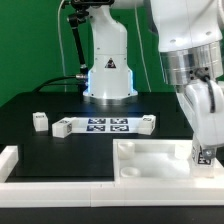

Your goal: Assemble square table

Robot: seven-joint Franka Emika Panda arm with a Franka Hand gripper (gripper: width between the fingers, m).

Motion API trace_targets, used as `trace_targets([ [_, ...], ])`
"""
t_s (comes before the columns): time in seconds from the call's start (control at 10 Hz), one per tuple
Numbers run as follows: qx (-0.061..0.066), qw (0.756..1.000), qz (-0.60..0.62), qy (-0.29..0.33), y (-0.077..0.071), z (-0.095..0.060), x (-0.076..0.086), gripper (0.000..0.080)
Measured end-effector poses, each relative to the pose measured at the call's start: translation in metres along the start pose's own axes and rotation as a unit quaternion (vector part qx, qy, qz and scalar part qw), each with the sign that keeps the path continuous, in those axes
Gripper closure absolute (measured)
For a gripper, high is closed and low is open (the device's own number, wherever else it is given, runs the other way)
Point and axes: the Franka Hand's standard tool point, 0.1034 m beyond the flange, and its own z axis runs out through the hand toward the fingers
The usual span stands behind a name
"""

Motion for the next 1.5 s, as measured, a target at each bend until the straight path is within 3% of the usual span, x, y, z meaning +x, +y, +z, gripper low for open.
trace_targets([
  [0.4, 0.003, 0.995, 0.101, 0.001, -0.001, 0.000, 0.001, 0.0506],
  [0.5, 0.002, 0.994, 0.110, 0.000, 0.000, 0.001, 0.000, 0.0433],
  [0.6, 0.002, 0.995, 0.098, 0.000, 0.000, 0.001, 0.000, 0.0251],
  [0.7, 0.002, 0.995, 0.098, 0.000, 0.000, 0.001, 0.000, 0.0251],
  [0.8, 0.002, 0.996, 0.094, 0.000, 0.001, 0.000, 0.000, 0.0171],
  [1.0, 0.002, 0.998, 0.068, 0.000, 0.014, -0.013, 0.001, 0.0156],
  [1.2, 0.006, 0.998, 0.056, -0.005, 0.020, -0.037, -0.002, 0.0150],
  [1.5, 0.003, 0.999, 0.054, -0.003, 0.022, -0.030, 0.000, 0.0150],
])
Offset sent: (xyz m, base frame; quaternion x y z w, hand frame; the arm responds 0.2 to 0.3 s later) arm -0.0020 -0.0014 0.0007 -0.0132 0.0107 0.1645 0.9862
